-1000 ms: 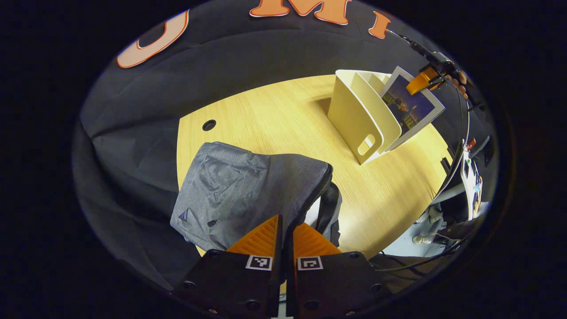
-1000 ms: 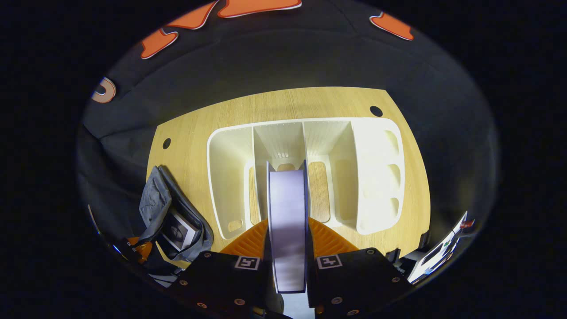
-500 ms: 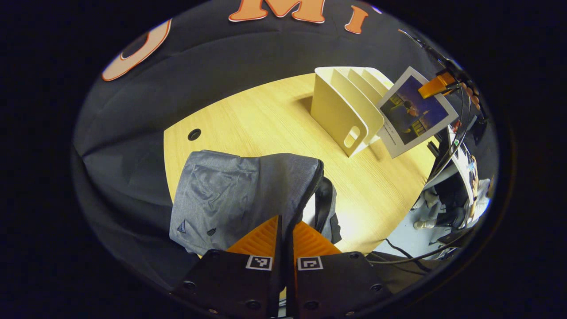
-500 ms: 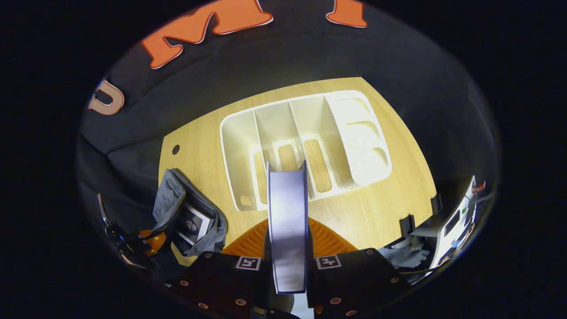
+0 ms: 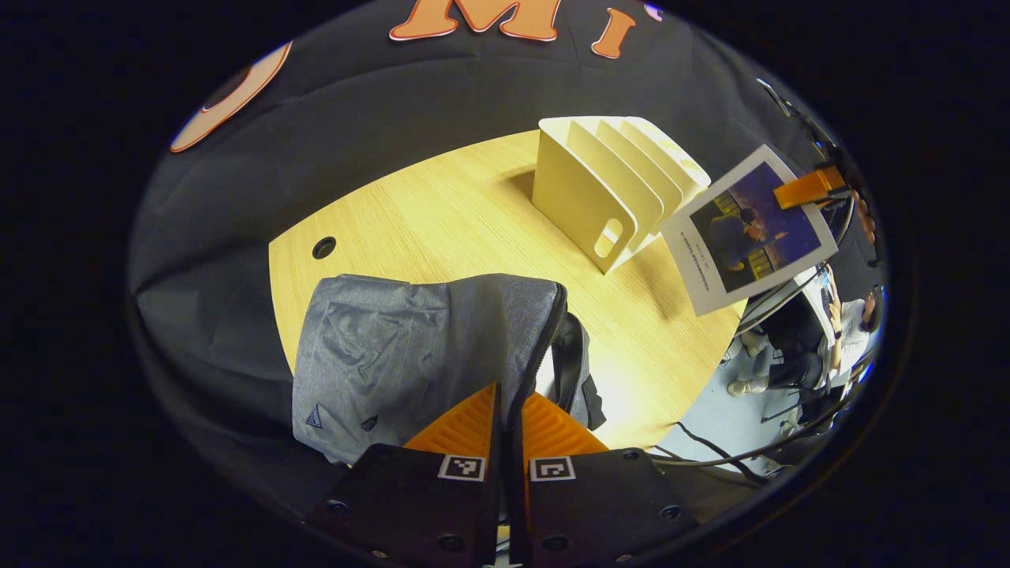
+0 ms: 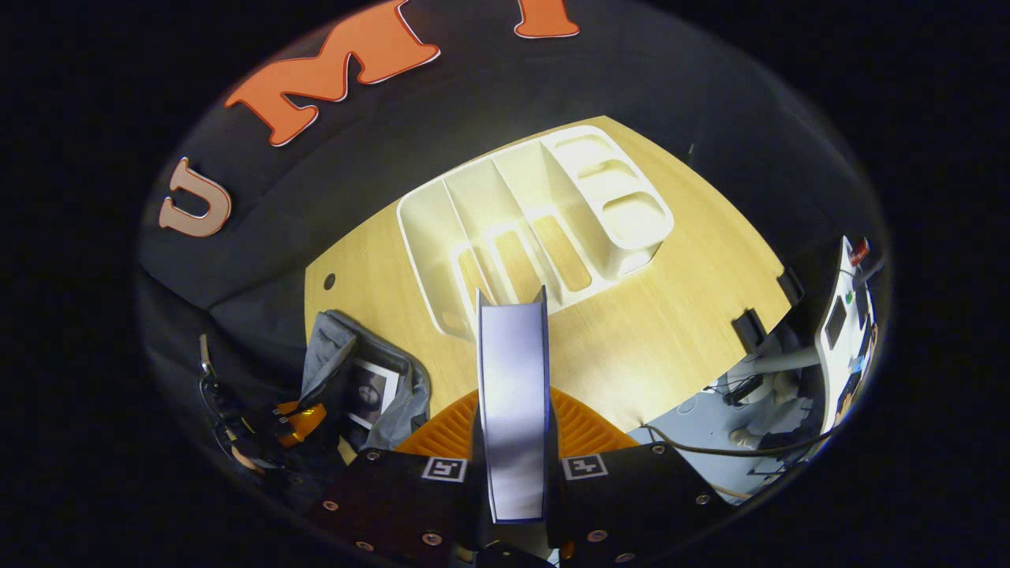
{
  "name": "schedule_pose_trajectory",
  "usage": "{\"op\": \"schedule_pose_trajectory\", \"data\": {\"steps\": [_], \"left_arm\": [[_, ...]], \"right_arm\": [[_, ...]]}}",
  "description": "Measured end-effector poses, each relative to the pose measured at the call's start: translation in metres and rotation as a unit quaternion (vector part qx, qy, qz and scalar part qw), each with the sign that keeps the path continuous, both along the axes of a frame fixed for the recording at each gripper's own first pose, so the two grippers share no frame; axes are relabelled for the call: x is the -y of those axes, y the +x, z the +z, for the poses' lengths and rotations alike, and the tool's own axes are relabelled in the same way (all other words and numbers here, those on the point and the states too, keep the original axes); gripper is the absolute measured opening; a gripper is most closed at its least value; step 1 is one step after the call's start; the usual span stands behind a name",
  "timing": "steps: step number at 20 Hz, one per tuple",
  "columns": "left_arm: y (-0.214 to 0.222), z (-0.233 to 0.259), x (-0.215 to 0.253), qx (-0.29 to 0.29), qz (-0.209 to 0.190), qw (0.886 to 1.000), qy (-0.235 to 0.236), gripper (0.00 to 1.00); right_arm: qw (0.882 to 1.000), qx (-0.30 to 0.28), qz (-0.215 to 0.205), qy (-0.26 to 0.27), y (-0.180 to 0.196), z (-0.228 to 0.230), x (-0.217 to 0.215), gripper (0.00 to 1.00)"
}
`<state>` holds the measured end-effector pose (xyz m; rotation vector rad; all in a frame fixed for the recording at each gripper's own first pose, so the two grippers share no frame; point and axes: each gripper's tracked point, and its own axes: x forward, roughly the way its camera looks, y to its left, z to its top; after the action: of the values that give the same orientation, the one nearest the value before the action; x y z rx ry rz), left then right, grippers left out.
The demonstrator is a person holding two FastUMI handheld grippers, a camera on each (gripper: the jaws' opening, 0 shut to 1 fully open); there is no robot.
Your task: Open the schoolbag, grab two books from the bookshelf and put them into the schoolbag.
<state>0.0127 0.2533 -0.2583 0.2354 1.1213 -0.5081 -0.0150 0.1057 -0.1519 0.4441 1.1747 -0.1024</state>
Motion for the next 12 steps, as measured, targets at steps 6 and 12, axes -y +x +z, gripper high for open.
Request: {"op": "schedule_pose_trajectory", "data": {"steps": [6, 12], "left_arm": [[-0.001, 0.0, -0.004, 0.009, -0.01, 1.0, 0.006, 0.07], [0.004, 0.013, -0.012, 0.021, 0.005, 1.0, 0.007, 0.07]], "right_arm": [[0.997, 0.036, -0.017, 0.071, -0.015, 0.016, -0.039, 0.29], [0.986, 0.071, -0.007, 0.153, -0.01, 0.016, -0.102, 0.29]]}}
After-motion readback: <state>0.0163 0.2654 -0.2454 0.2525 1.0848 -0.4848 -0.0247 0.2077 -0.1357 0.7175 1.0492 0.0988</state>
